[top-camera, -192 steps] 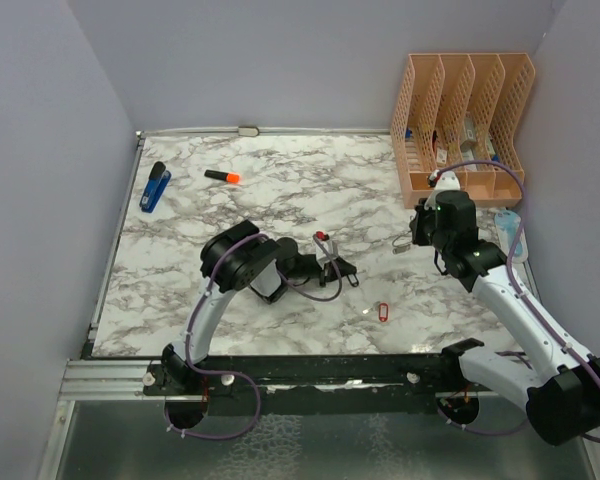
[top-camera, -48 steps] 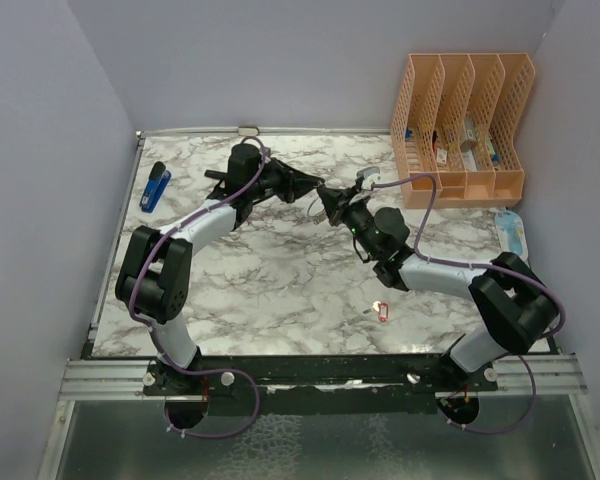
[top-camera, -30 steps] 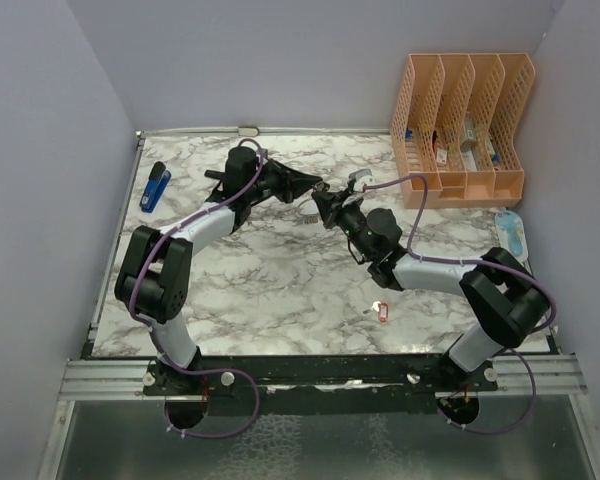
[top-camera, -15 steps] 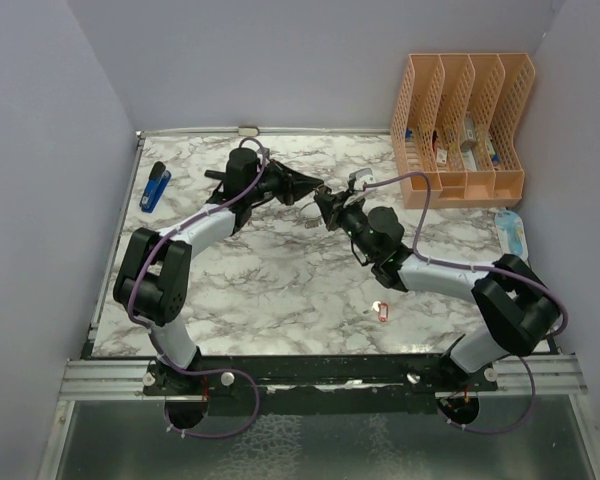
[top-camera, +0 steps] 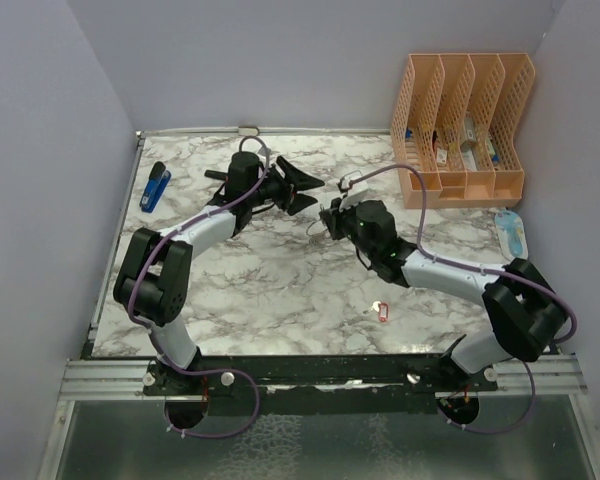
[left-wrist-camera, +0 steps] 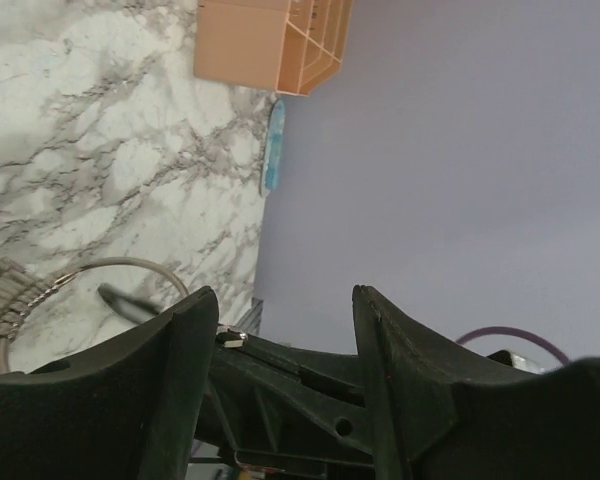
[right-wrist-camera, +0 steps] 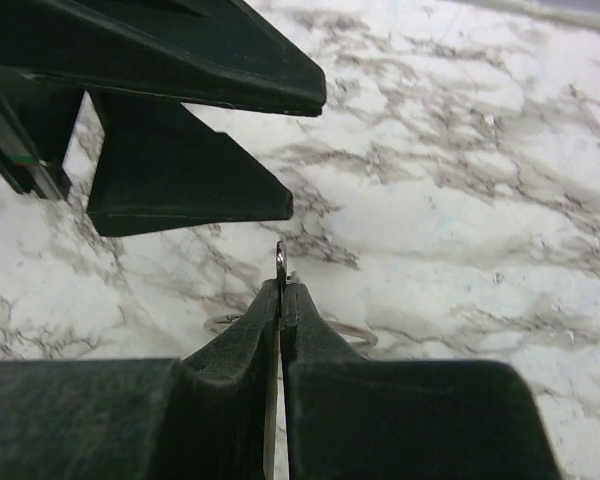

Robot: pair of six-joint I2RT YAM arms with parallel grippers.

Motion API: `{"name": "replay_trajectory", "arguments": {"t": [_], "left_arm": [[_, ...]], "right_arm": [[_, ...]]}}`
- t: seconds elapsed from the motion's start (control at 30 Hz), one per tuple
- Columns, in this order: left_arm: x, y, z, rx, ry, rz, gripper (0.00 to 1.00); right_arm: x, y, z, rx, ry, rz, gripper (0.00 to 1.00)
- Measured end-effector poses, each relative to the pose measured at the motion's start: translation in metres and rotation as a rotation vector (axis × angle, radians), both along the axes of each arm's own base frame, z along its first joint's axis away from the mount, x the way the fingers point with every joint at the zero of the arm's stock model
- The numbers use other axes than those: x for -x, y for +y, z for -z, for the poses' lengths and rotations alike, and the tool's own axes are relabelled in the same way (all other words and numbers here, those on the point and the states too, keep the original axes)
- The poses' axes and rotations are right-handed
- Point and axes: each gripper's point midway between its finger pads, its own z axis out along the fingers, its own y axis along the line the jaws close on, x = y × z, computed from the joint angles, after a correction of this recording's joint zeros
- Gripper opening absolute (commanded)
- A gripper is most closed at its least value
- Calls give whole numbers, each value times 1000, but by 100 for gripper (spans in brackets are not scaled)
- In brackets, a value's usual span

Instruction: Put the keys on the keyring

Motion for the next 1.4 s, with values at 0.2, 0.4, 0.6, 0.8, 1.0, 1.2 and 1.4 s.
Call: {"name": "replay_trajectory", "arguments": {"t": [0.2, 0.4, 0.6, 0.8, 1.0, 1.2, 1.4], "left_arm": [[4, 8, 25, -122, -45, 32, 61], [1, 22, 47, -253, -111, 36, 61], [-8, 37, 64, -380, -181, 13, 61], [-16, 49, 71, -457, -238, -4, 61], [-19, 52, 73, -491, -268, -6, 61], [-20, 54, 74, -502, -277, -6, 61], [-23, 58, 75, -511, -279, -19, 61]], "right_arm": [[1, -13, 12, 110, 129, 30, 1], [9, -61, 35, 178, 301, 128, 1], [19, -110, 80, 258, 512, 246, 1], [29, -120, 111, 303, 630, 274, 1], [22, -133, 102, 278, 623, 313, 1], [20, -129, 62, 217, 547, 292, 1], [37, -126, 16, 128, 488, 244, 1]]}}
